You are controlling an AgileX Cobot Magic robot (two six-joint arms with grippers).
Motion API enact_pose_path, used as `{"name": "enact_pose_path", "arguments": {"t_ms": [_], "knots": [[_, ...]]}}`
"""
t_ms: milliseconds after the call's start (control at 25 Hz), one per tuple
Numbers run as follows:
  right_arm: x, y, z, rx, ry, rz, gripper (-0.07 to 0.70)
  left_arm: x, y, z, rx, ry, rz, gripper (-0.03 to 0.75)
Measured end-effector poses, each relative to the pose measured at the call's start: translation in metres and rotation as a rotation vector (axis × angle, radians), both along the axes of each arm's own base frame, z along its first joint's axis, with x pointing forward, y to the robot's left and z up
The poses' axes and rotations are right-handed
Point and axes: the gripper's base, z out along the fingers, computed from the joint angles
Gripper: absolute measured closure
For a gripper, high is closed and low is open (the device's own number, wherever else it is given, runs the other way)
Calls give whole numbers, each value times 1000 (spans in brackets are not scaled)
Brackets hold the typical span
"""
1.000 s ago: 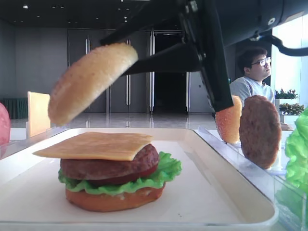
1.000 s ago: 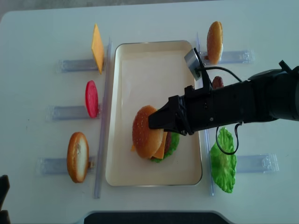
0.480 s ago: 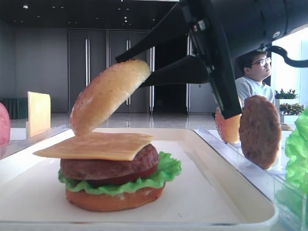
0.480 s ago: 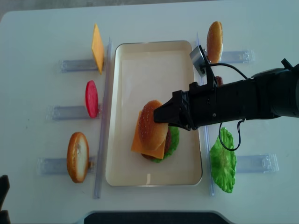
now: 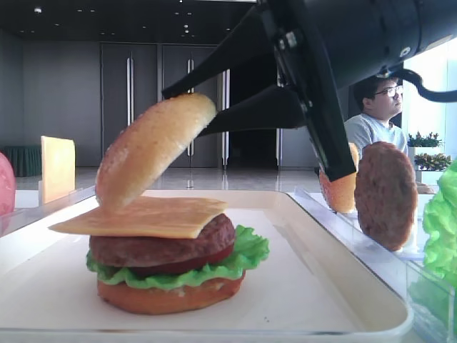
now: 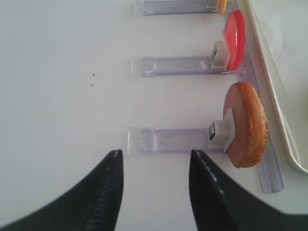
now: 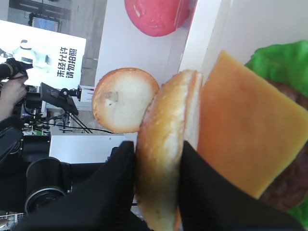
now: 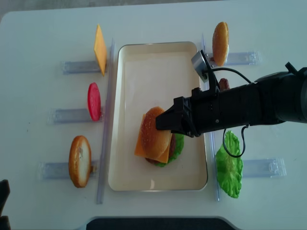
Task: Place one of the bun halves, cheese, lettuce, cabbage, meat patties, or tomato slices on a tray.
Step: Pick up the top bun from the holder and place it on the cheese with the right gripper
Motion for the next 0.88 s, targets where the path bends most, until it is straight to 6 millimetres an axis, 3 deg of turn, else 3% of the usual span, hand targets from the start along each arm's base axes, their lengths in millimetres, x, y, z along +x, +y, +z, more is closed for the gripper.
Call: {"name": "enact_pose_path", "arguments": {"t_ms": [440,680,880], "knots": [[2,-1,-2,-21,-6,-16,437,0,0,0,0,0,0,370],[2,-2,-4,-53,-19,-13,332,0,0,0,0,0,0,379],[0,-5,-11,-138,-52,29,309,0,0,0,0,0,0,388]]}}
